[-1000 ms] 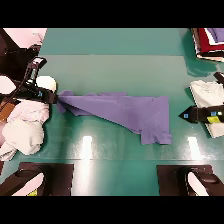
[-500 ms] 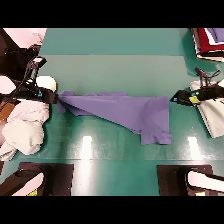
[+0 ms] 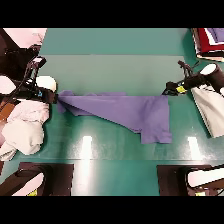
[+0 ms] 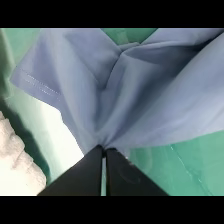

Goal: Fold the shirts.

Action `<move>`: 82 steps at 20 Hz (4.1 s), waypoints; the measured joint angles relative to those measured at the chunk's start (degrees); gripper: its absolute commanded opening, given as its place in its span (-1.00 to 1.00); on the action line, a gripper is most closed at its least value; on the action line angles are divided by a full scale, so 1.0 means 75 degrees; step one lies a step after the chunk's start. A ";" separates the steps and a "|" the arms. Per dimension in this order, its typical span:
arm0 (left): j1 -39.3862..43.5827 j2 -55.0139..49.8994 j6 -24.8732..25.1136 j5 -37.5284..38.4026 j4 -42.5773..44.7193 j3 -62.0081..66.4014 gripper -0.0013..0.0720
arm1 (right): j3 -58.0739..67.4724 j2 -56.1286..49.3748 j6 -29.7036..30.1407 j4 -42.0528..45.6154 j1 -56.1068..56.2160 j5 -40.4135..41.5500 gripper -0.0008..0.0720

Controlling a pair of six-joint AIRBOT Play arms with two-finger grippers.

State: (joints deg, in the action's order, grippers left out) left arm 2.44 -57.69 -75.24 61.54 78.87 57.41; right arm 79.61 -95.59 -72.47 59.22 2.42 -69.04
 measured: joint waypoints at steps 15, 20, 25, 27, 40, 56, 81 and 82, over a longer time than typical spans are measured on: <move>0.0000 0.0122 0.0023 0.1466 -0.0143 0.6662 -0.90 | 0.4048 0.3876 -0.0058 0.0143 -0.0041 -0.0417 -0.93; 0.0000 0.0452 0.0052 0.1918 -0.0863 0.7758 -0.90 | 0.4511 0.5152 -0.0557 0.0953 -0.0047 -0.0414 -0.93; 0.0000 0.0463 0.0082 0.2328 -0.1195 0.6822 -0.90 | 0.3337 0.5814 -0.1480 0.1475 -0.0050 -0.0933 -0.93; 0.0000 0.0268 0.0085 0.2375 -0.1247 0.5735 -0.90 | 0.2550 0.5767 -0.1781 0.1582 -0.0050 -0.1443 -0.93; 0.0000 -0.3168 0.0399 -0.0391 -0.1402 0.1705 -0.23 | -0.0586 0.2719 -0.2101 0.1649 -0.0050 -0.0067 -0.92; -0.0868 -0.1839 -0.0382 0.1728 -0.1478 0.0761 0.79 | 0.0303 0.2667 -0.1075 0.1478 -0.0050 -0.1562 0.19; -0.0009 -0.1276 0.0242 -0.0131 -0.4112 -0.2069 -0.90 | -0.1107 0.3689 -0.0924 0.1492 -0.0522 -0.1524 0.19; -0.0003 -0.1256 0.0239 0.0035 -0.4004 -0.1766 -0.90 | -0.1326 0.3684 -0.0921 0.1504 -0.0778 -0.1542 0.19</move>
State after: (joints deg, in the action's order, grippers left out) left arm 2.42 -67.11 -73.45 61.80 48.84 44.16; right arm 69.67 -67.96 -79.37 70.50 -3.42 -80.60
